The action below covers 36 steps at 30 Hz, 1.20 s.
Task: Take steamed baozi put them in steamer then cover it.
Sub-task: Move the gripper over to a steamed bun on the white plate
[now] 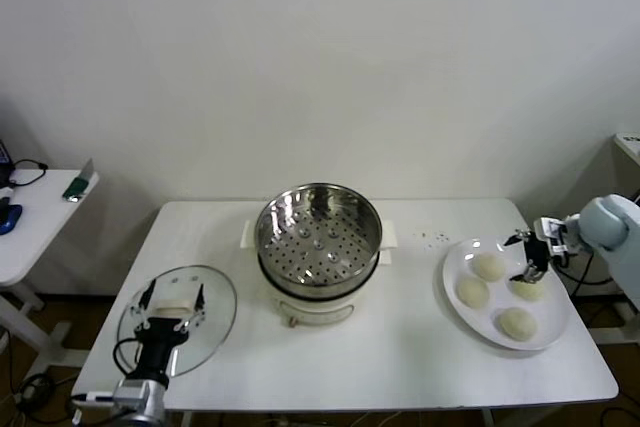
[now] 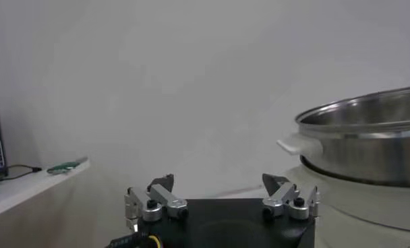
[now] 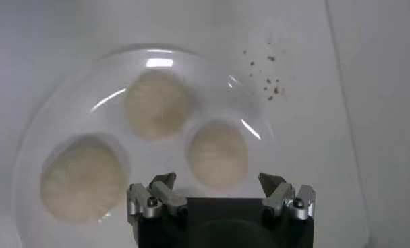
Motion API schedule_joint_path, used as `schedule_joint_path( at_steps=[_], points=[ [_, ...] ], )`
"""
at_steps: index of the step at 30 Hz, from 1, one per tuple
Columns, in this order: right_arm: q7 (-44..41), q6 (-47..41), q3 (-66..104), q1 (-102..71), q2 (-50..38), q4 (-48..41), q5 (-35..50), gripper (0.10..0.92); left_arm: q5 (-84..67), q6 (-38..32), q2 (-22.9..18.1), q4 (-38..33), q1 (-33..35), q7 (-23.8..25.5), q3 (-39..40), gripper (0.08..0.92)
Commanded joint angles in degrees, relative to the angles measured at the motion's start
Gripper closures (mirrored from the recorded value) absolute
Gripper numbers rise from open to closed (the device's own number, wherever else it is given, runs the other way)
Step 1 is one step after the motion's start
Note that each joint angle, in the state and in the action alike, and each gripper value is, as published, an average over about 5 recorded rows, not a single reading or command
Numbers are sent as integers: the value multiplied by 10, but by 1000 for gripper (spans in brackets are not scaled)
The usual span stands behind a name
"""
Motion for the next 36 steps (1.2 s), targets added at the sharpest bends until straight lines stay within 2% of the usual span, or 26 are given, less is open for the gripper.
schedule_joint_path(
  at_steps=[1,14,28,36],
  points=[
    [-23,20,-124,110,87,-133,-28,203,0,4,5,4,0,0,-3,177],
    [-21,36,-122,96,142,-200,-46,203,-1,13,11,5,-2,-5,-10,177],
    [-22,38,-127,85,155,-203,-48,205,-2,11,6,9,8,-11,-18,177],
    [-25,43,-127,86,155,-206,-57,310,-2,12,6,11,9,-14,-19,177]
  ],
)
